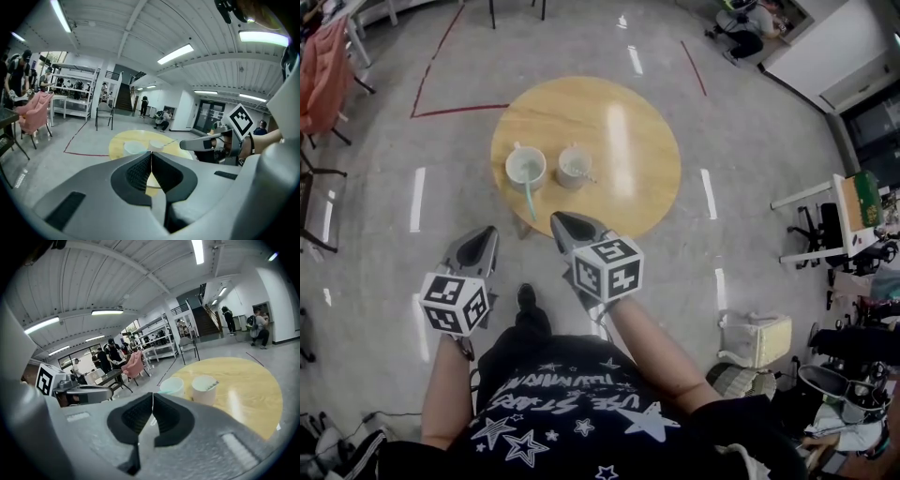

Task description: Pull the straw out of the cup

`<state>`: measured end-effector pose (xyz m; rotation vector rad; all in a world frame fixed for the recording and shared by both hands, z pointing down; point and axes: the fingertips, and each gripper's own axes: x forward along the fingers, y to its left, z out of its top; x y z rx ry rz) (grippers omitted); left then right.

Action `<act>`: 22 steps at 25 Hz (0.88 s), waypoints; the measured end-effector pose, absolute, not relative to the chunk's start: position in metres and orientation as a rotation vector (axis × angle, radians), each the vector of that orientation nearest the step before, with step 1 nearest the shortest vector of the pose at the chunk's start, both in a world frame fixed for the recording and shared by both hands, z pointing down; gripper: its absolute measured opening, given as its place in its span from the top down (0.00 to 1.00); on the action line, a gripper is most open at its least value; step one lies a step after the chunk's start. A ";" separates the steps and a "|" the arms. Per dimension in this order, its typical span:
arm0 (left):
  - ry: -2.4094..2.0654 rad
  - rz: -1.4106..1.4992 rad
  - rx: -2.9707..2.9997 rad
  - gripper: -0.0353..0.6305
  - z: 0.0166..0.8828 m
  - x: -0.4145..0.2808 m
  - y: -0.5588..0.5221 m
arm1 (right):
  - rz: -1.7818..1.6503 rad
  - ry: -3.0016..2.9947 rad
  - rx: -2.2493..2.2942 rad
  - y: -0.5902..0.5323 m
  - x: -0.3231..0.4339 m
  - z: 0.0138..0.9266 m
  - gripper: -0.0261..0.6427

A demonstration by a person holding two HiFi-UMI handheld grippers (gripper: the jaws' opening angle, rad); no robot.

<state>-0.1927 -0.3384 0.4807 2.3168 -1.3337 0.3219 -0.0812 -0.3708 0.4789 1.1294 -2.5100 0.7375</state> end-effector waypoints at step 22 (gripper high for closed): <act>-1.216 0.360 2.306 0.94 0.511 -0.223 -0.410 | 0.730 -2.261 1.064 -0.436 -0.143 0.535 0.68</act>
